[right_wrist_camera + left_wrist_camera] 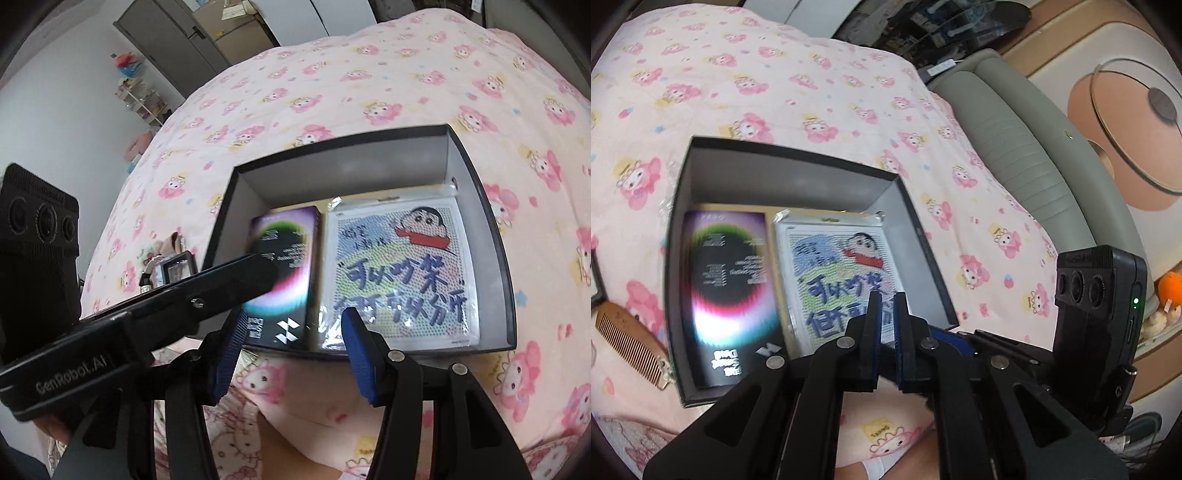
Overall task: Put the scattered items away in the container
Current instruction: 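Lift the wooden comb with the left gripper and carry it toward the black box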
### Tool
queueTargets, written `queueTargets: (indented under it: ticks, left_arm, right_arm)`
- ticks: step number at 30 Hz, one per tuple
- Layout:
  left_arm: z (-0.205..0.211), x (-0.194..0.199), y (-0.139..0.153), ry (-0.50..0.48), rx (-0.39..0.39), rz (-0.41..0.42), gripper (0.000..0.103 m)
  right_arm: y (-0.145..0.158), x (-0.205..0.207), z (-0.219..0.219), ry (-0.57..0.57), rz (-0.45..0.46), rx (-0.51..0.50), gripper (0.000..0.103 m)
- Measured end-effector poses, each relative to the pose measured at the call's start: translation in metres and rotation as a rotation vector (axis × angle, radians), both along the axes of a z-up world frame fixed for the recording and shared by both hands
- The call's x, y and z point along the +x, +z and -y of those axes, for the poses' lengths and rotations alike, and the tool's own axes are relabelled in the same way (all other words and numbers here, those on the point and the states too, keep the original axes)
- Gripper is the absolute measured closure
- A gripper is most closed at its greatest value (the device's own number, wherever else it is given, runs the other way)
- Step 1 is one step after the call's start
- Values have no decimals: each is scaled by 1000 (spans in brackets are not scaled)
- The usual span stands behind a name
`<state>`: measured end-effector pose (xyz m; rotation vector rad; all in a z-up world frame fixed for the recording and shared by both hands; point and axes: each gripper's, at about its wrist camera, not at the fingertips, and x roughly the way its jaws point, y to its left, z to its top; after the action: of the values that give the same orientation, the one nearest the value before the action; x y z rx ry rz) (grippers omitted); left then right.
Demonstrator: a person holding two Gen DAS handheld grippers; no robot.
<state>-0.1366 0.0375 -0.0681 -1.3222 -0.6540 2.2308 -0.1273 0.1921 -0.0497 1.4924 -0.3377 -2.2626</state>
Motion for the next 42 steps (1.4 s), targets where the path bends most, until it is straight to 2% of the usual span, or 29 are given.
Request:
queueTargets:
  ticks: [5, 12, 14, 16, 19, 21, 24, 25, 28, 30, 32, 34, 37, 39, 40, 41, 42]
  left_arm:
    - [36, 6, -4, 68, -23, 7, 99]
    - [134, 30, -12, 279, -141, 48, 97]
    - [164, 35, -23, 328, -150, 99, 91]
    - [187, 36, -42, 353, -126, 182, 84]
    - [204, 33, -80, 389, -63, 335, 71]
    - [209, 27, -104, 398, -48, 410, 70]
    - [218, 12, -123, 394, -44, 491, 68]
    - [221, 6, -121, 391, -69, 481, 64]
    - [224, -19, -122, 347, -222, 462, 50]
    - [225, -34, -137, 272, -271, 517, 50]
    - [223, -40, -151, 238, -305, 542, 50]
    - [218, -44, -168, 184, -283, 595, 50]
    - [215, -46, -176, 142, -210, 609, 50]
    - [214, -43, -177, 125, -199, 612, 59]
    - [213, -41, -175, 112, -184, 609, 70]
    - [210, -37, -172, 84, -163, 605, 75]
    - [207, -34, -166, 65, -187, 591, 76]
  right_arm:
    - [-5, -2, 7, 18, 11, -10, 53]
    - [-9, -4, 60, 108, 19, -30, 53]
    - [-11, -1, 90, 176, 22, -41, 53]
    - [-14, 2, 124, 251, 25, -46, 53]
    - [-25, 6, 170, 331, 41, -6, 53]
    - [-35, 11, 188, 355, 70, 16, 53]
    - [-52, 21, 191, 342, 116, 18, 54]
    - [-58, 24, 188, 335, 133, 11, 54]
    - [-77, 30, 178, 295, 180, 53, 54]
    - [-90, 29, 172, 273, 212, 50, 54]
    - [-105, 27, 170, 250, 250, 44, 54]
    - [-117, 23, 171, 234, 264, 54, 54]
    - [-134, 16, 173, 212, 279, 60, 54]
    - [-144, 11, 172, 198, 313, 33, 54]
    - [-149, 10, 171, 193, 329, 9, 54]
    - [-151, 10, 171, 195, 327, 3, 55]
    - [-150, 11, 170, 202, 320, 4, 56]
